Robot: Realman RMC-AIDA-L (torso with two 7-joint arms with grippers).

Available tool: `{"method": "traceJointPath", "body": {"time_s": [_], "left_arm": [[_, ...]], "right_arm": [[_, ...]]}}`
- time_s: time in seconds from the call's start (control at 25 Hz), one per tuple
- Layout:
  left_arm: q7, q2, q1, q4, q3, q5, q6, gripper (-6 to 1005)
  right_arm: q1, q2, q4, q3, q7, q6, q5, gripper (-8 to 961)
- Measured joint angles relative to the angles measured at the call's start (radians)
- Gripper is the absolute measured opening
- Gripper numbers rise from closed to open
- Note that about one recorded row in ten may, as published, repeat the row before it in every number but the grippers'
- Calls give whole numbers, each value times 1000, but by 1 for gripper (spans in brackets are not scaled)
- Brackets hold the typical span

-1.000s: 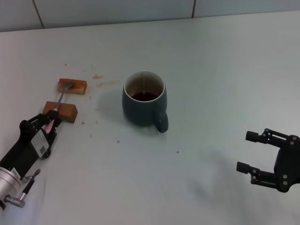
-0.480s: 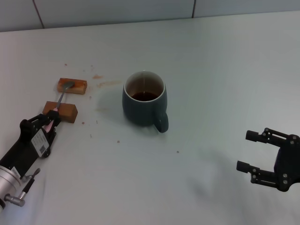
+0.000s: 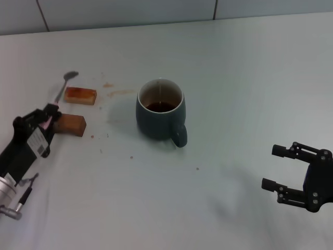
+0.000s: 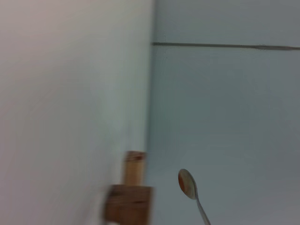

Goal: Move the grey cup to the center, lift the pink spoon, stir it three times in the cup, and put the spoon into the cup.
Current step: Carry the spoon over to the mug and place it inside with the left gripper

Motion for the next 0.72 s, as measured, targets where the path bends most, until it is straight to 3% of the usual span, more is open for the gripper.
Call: {"method": "traceJointPath", "body": {"time_s": [0.32, 0.44, 0.48, 0.64, 0.68, 0.72], "left_arm": [[42, 2, -44, 69, -2, 1, 136, 129], [79, 6, -130, 265, 20, 9, 327, 130], [79, 6, -130, 265, 20, 9, 327, 130], [83, 12, -164, 529, 115, 11, 390, 130], [83, 12, -164, 529, 115, 11, 390, 130], [83, 19, -165, 668, 162, 16, 393, 130]], "right_arm": [[6, 2, 0, 0, 0, 5, 0, 752], [12, 2, 1, 0, 0, 7, 0, 752], [12, 2, 1, 0, 0, 7, 0, 752], [14, 1, 4, 0, 0, 17, 0, 752], [15, 1, 5, 0, 0, 19, 0, 752], [15, 1, 5, 0, 1, 21, -1, 752]]}}
